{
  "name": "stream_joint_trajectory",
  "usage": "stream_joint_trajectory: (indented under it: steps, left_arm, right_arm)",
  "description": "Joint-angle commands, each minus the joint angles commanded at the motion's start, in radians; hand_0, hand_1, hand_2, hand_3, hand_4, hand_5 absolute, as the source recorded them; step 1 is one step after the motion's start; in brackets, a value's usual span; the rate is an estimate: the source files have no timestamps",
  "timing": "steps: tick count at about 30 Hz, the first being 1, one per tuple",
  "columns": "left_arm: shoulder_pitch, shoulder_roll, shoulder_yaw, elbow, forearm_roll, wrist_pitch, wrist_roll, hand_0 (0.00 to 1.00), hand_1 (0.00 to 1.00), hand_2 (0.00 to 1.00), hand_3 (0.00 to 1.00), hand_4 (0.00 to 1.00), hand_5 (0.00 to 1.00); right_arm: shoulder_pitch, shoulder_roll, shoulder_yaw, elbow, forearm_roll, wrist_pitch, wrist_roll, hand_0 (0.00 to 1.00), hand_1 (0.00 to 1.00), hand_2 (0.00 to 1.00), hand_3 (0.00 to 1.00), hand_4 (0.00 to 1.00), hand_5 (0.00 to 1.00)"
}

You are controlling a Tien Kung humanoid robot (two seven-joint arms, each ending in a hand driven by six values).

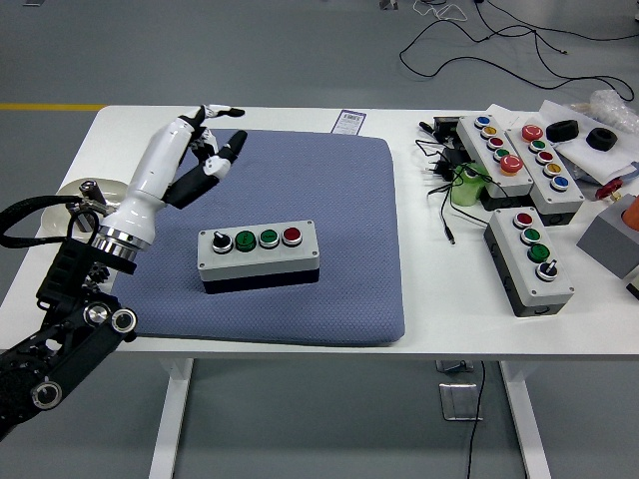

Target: Pick up the button,place it on the desk,press the button,press the button

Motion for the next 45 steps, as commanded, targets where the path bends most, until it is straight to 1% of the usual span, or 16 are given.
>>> stream_joint_trajectory:
  steps: [2,3,4,5,7,9,10,11,13,14,15,17,20,25,33,45]
  left_arm:
    - [0.019,0.007,-0.058,0.017,-0.085,-0.052,0.019,0.795,0.832,0.868,0.836,0.748,0.998]
    - [0.038,0.01,-0.092,0.027,-0.13,-0.094,0.039,0.795,0.832,0.868,0.836,0.748,0.998]
    - [0.051,0.011,-0.116,0.032,-0.169,-0.128,0.049,0.81,0.842,0.906,0.824,0.745,0.998]
    - [0.067,0.009,-0.145,0.038,-0.214,-0.167,0.059,0.81,0.842,0.906,0.824,0.745,0.998]
    - [0.103,-0.004,-0.211,0.053,-0.299,-0.249,0.087,0.81,0.842,0.906,0.824,0.745,0.998]
    - [0.125,-0.015,-0.261,0.059,-0.383,-0.31,0.105,0.81,0.842,0.906,0.824,0.745,0.998]
    - [0.141,-0.025,-0.291,0.062,-0.429,-0.347,0.125,0.801,0.835,0.883,0.789,0.739,0.998]
    - [0.155,-0.034,-0.32,0.063,-0.468,-0.383,0.144,0.801,0.835,0.883,0.789,0.739,0.998]
    - [0.172,-0.046,-0.361,0.062,-0.552,-0.431,0.175,0.801,0.835,0.883,0.789,0.739,0.998]
    - [0.181,-0.052,-0.377,0.061,-0.591,-0.444,0.194,0.801,0.835,0.883,0.789,0.739,0.998]
    - [0.188,-0.055,-0.388,0.061,-0.631,-0.452,0.208,0.801,0.835,0.883,0.789,0.739,0.998]
    - [0.199,-0.059,-0.399,0.059,-0.656,-0.465,0.217,0.797,0.836,0.891,0.803,0.741,0.998]
    - [0.207,-0.063,-0.407,0.053,-0.649,-0.474,0.219,0.797,0.836,0.891,0.803,0.741,0.998]
    - [0.204,-0.069,-0.412,0.044,-0.649,-0.479,0.218,0.796,0.834,0.891,0.799,0.742,0.998]
    - [0.203,-0.082,-0.417,0.044,-0.651,-0.481,0.22,0.794,0.834,0.886,0.794,0.739,0.998]
    - [0.208,-0.089,-0.408,0.049,-0.653,-0.477,0.228,0.794,0.83,0.87,0.792,0.741,0.998]
  right_arm:
    - [0.001,-0.001,0.001,0.0,-0.002,0.0,0.0,0.673,0.658,0.674,0.624,0.31,0.173]
    - [0.001,-0.001,0.003,0.0,-0.003,0.0,0.001,0.673,0.658,0.674,0.624,0.31,0.173]
    - [0.001,-0.001,0.003,0.0,-0.003,0.0,0.001,0.673,0.658,0.674,0.624,0.31,0.173]
    - [0.001,-0.001,0.003,0.0,-0.003,0.0,0.001,0.673,0.658,0.674,0.624,0.31,0.173]
    - [0.0,0.0,0.007,0.0,-0.004,-0.001,0.001,0.673,0.658,0.674,0.624,0.31,0.173]
    - [0.0,0.0,0.011,0.0,-0.007,-0.001,0.002,0.673,0.658,0.674,0.624,0.31,0.173]
    - [0.0,0.001,0.015,0.0,-0.007,-0.001,0.002,0.673,0.658,0.674,0.624,0.31,0.173]
    - [0.0,0.001,0.018,0.0,-0.007,-0.001,0.003,0.673,0.658,0.674,0.624,0.31,0.173]
    - [-0.001,0.001,0.022,0.0,-0.007,-0.002,0.003,0.673,0.658,0.674,0.624,0.31,0.173]
    - [-0.001,0.002,0.024,0.0,-0.007,-0.002,0.003,0.673,0.658,0.674,0.624,0.31,0.173]
    - [-0.001,0.003,0.027,0.0,-0.007,-0.002,0.003,0.673,0.658,0.674,0.624,0.31,0.173]
    - [-0.002,0.004,0.032,0.0,-0.007,-0.002,0.003,0.673,0.658,0.674,0.624,0.31,0.173]
    - [-0.002,0.005,0.038,0.0,-0.007,-0.002,0.003,0.673,0.658,0.674,0.624,0.31,0.173]
    - [-0.005,0.005,0.045,0.0,-0.007,-0.001,0.003,0.673,0.658,0.674,0.624,0.31,0.173]
    - [-0.01,0.006,0.044,0.0,-0.007,-0.002,0.002,0.673,0.658,0.674,0.624,0.31,0.173]
    - [-0.013,0.007,0.047,0.0,-0.007,-0.001,0.003,0.673,0.658,0.674,0.624,0.31,0.173]
